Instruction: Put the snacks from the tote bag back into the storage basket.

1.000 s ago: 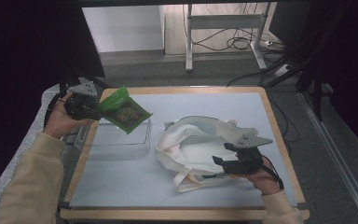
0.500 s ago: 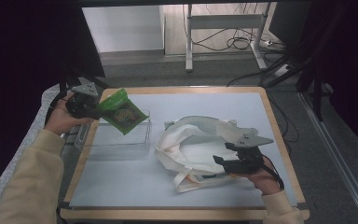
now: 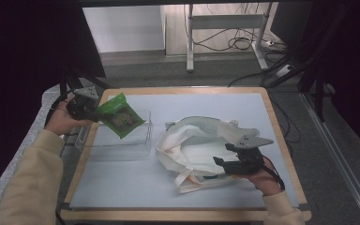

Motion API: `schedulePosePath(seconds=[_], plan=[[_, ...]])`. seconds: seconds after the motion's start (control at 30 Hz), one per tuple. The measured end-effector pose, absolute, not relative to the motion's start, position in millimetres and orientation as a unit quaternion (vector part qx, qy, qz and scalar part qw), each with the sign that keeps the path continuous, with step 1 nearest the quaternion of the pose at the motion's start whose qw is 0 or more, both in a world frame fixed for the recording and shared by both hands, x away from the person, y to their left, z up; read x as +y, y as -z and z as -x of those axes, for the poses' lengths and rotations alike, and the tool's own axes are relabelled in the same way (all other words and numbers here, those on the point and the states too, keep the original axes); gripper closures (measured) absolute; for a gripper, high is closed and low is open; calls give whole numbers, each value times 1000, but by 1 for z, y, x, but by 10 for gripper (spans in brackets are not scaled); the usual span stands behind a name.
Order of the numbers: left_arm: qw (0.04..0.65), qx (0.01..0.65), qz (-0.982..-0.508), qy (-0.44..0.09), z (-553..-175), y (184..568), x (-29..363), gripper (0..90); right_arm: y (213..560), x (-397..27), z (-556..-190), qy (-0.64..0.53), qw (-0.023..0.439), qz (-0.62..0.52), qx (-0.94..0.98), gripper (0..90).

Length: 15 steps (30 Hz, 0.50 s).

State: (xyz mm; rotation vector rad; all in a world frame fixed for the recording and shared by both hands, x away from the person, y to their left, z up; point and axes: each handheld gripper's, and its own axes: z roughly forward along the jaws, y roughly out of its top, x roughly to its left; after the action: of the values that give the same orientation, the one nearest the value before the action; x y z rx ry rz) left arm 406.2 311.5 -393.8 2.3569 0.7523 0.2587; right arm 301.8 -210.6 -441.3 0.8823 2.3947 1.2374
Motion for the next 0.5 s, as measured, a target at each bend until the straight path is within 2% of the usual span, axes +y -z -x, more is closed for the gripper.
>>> schedulePosePath(seconds=[0.27,0.5], plan=[[263,271,-923,-72,-425,418,299,754,443,-211,-304,-428,150,-307,837,314],[248,252,-934,-61,-440,427,283,751,443,-208,-304,-430,141,-304,839,312]])
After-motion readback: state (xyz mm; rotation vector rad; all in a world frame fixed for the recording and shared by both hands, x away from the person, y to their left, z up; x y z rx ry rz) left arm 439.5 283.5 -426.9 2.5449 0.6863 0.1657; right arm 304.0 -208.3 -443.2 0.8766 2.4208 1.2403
